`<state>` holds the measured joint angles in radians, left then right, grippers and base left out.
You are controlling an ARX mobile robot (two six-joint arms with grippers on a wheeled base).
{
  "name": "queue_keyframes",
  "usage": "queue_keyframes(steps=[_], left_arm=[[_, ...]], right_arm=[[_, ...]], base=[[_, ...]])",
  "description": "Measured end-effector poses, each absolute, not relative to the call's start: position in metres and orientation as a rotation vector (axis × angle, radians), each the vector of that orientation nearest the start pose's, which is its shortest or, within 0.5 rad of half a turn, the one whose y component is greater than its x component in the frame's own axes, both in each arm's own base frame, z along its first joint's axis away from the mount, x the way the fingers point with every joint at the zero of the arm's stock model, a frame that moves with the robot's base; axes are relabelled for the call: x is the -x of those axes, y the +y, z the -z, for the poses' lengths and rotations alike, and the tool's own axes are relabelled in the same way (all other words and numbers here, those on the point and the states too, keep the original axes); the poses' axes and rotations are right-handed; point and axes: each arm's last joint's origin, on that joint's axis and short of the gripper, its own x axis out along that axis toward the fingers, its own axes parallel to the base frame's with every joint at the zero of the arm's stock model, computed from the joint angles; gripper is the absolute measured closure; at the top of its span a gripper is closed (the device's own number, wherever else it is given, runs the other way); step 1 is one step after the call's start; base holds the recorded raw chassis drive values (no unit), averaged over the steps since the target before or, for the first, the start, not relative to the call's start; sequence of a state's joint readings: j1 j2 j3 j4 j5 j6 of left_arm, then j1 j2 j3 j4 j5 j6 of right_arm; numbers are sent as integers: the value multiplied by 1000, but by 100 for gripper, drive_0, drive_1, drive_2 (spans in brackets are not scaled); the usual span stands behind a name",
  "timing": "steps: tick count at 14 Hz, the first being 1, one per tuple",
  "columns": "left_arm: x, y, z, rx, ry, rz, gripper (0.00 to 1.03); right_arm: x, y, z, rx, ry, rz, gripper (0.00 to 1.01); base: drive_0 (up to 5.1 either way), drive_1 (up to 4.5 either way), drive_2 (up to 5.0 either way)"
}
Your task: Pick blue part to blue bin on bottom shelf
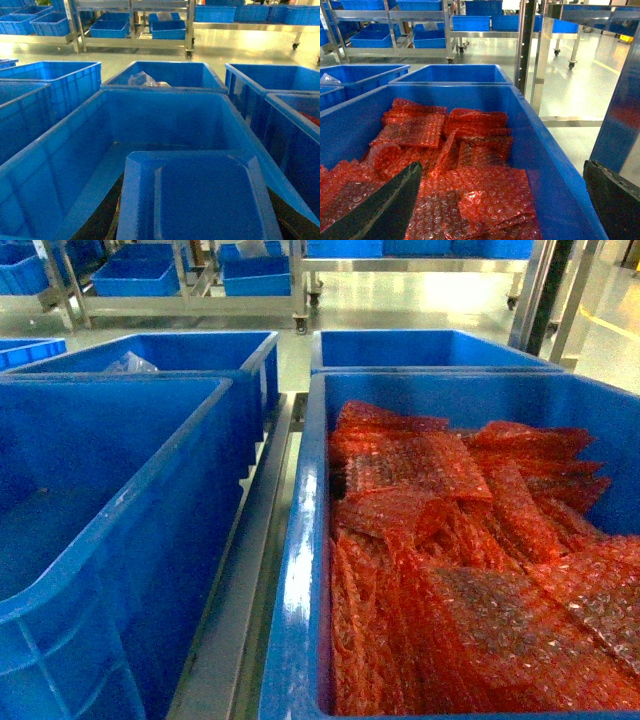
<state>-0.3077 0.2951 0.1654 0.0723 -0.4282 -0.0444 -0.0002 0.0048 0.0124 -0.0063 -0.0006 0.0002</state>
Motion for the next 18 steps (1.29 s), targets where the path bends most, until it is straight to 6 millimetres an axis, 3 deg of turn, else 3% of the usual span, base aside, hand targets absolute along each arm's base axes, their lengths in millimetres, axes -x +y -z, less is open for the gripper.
queue_keyframes(steps=[18], left_arm=[[-110,-22,-203,25,47,-122,59]], right_arm=[[-97,0,-167,0,-3,0,3]], base=[[0,0,0]])
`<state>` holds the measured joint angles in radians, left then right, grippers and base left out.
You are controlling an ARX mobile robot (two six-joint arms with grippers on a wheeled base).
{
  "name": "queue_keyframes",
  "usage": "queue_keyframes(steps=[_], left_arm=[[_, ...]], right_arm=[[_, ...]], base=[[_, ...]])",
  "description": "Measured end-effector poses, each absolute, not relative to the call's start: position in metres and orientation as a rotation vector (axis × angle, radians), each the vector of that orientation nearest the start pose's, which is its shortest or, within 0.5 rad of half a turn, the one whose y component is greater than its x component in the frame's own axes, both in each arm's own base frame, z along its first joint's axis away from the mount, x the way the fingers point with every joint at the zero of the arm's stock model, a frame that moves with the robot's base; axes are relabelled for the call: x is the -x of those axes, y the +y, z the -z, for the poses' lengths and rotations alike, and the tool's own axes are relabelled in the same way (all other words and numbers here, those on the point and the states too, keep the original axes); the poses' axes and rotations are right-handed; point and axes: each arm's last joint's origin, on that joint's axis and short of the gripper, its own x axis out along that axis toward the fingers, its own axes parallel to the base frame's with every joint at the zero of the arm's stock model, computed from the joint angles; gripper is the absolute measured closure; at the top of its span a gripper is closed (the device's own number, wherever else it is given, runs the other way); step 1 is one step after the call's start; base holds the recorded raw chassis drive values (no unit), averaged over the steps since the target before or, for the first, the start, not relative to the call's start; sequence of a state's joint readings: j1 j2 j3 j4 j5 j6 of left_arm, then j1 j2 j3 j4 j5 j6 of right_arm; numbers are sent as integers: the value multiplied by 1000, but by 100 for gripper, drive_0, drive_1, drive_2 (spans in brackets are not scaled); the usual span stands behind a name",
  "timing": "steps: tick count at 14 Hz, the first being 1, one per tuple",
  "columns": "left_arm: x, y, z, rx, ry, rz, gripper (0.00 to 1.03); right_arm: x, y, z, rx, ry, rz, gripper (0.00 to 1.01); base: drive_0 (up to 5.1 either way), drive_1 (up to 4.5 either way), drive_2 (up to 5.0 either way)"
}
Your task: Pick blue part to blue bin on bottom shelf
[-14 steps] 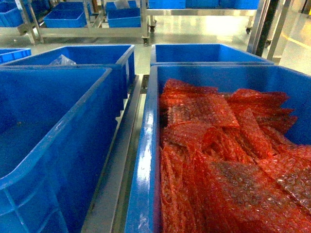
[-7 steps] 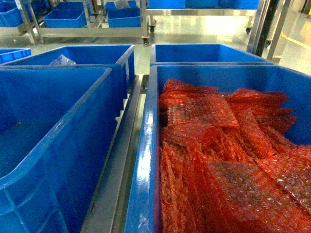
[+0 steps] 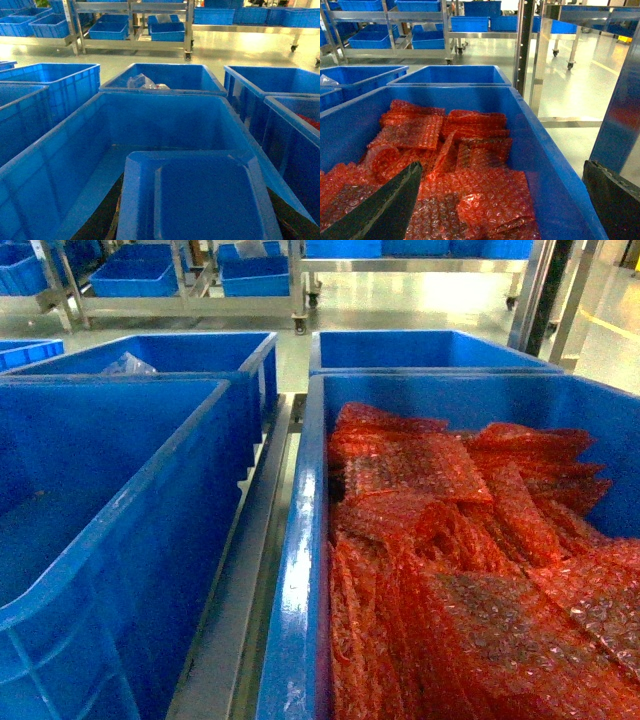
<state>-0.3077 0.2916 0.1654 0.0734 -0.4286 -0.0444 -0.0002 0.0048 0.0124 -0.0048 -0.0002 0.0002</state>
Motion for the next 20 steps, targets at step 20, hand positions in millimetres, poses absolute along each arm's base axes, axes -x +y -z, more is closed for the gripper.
queue_keyframes(steps=[20], left_arm=[[-110,-22,-203,25,47,-122,59]], right_arm=[[-97,0,-167,0,-3,0,3]], base=[[0,0,0]])
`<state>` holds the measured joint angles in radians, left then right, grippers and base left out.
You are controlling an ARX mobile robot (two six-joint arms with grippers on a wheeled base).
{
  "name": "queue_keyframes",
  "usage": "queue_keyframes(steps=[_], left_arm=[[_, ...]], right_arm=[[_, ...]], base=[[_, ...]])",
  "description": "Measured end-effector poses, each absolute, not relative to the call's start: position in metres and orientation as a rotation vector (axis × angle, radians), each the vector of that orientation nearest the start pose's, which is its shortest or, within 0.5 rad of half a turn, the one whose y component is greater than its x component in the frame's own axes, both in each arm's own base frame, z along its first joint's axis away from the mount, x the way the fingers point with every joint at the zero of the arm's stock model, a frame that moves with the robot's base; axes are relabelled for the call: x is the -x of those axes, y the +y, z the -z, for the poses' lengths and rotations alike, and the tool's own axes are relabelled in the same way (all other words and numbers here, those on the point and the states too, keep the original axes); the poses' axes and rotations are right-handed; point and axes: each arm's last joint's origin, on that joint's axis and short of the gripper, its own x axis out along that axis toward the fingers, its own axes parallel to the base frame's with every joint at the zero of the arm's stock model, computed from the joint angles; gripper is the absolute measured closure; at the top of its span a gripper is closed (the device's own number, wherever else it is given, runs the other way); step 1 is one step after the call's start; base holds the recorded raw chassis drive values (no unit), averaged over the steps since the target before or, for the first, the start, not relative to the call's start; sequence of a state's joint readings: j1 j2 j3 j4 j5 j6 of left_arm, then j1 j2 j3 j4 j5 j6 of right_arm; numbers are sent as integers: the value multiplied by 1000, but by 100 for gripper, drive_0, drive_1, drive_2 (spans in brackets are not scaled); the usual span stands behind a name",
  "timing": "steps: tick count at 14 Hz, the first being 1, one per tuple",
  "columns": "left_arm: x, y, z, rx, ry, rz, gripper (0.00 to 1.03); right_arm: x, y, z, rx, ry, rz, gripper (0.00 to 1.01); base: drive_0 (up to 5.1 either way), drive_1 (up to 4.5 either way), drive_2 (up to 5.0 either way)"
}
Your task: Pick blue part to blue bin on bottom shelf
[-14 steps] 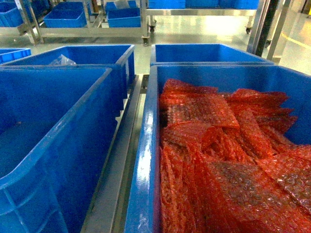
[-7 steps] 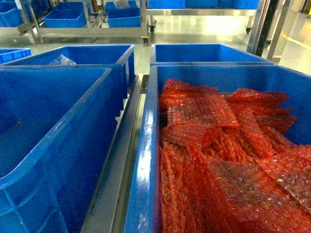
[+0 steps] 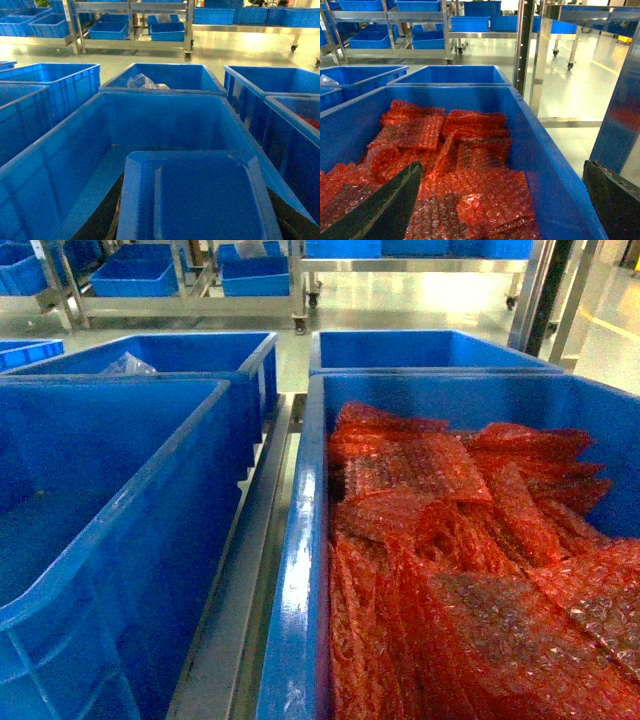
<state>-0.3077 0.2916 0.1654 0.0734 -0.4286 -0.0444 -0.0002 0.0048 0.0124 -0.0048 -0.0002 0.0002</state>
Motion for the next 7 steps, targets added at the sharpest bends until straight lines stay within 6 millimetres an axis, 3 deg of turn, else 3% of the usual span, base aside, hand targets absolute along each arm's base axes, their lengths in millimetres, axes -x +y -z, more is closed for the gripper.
queue_keyframes(steps=[5,7], left_arm=[[-110,-23,-202,14,76,-135,59],[-134,-21,-204,-15,153,-211,59]], right_arm=[[-97,0,-167,0,-3,0,3],[-97,0,-167,0,-2,0,3]], base=[[0,0,0],[0,0,0]])
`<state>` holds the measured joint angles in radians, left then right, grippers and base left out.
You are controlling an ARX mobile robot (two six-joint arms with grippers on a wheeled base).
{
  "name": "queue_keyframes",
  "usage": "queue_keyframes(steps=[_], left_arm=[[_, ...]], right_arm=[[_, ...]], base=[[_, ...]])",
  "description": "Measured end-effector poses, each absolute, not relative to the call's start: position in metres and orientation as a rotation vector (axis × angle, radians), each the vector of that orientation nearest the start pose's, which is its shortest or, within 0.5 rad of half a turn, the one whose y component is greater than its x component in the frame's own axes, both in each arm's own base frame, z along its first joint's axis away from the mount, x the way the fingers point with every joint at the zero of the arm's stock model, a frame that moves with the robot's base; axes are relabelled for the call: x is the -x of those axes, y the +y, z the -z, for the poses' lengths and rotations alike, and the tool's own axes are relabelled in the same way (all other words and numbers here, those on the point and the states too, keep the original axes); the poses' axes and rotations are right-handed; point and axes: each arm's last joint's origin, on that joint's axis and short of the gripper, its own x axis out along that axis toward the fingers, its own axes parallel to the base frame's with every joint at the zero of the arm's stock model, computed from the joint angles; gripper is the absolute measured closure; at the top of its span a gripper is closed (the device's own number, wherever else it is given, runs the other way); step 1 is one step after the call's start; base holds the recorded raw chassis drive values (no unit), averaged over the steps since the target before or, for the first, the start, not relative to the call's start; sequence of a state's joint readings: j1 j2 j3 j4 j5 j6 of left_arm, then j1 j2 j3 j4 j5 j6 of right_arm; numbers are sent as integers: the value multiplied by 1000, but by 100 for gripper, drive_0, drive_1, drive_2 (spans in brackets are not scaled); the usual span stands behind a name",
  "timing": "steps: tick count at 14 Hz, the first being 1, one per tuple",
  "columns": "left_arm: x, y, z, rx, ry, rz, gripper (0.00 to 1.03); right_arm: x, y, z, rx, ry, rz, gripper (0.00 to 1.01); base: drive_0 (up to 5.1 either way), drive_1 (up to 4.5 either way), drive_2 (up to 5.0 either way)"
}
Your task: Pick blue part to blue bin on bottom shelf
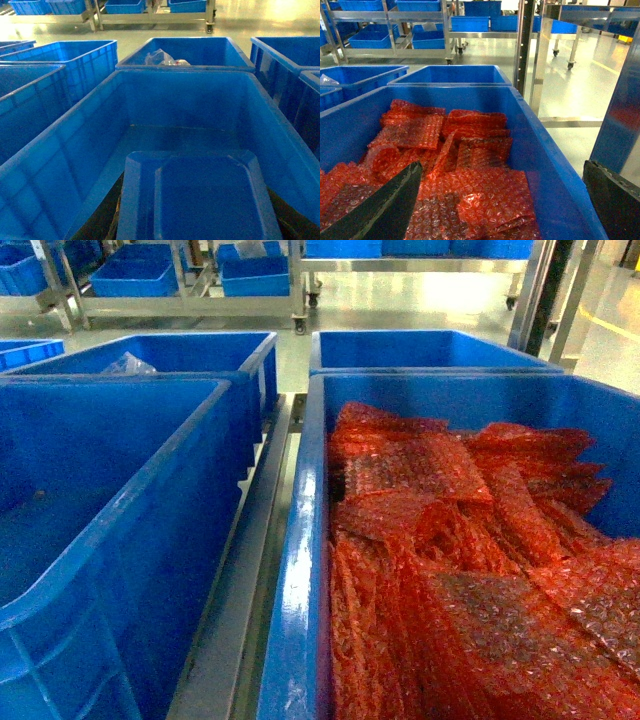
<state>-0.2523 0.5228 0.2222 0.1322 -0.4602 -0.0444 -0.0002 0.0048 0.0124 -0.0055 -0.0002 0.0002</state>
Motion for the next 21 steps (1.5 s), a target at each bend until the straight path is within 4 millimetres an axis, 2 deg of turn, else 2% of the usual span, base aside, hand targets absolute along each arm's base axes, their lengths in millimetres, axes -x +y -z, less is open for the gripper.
queue_keyframes(steps=[3,4,5,6,7,8,9,10,11,12,13,14,15,17,21], left_arm=[[-199,-21,-232,18,66,-207,59],[-232,-22,-233,17,71,-167,59],[-258,-22,-220,6,122,-173,59],[-269,-22,-204,-12,180,-181,46],[-270,-22,-197,-21,211,-178,35],[-267,-21,-200,-16,196,-169,23],[-263,-21,-211,-8,153,-167,10],[-258,-20,-219,-3,126,-164,3],[-246,-21,-224,-8,125,-165,6],[-225,-23,-224,-16,151,-153,5],[-215,-24,-230,-9,116,-142,5],[-215,-23,-236,-2,86,-149,5],[-216,-22,-234,1,71,-131,8],[-199,-17,-218,15,6,-8,33],[-170,0,-195,15,9,-4,86]], right_arm=[[-97,0,-167,-1,-2,0,3],[-97,0,-167,0,-2,0,3],[-97,0,-167,0,-2,0,3],[-97,0,-167,0,-2,0,3],[-97,0,-167,0,-2,0,3],[-97,0,-167,-1,-2,0,3],[-97,0,-167,0,-2,0,3],[-97,0,-167,0,-2,0,3],[-97,0,-167,0,-3,0,3],[-97,0,-167,0,-2,0,3],[-97,0,-167,0,-2,0,3],[-97,0,-167,0,-2,0,3],[-97,0,-167,0,-2,0,3],[-97,0,-167,-1,-2,0,3],[-97,0,-167,0,-2,0,3]], base=[[0,0,0],[0,0,0],[0,0,0],[0,0,0],[0,0,0],[0,0,0],[0,0,0],[0,0,0],[0,0,0],[0,0,0],[0,0,0],[0,0,0],[0,0,0],[0,0,0],[0,0,0]])
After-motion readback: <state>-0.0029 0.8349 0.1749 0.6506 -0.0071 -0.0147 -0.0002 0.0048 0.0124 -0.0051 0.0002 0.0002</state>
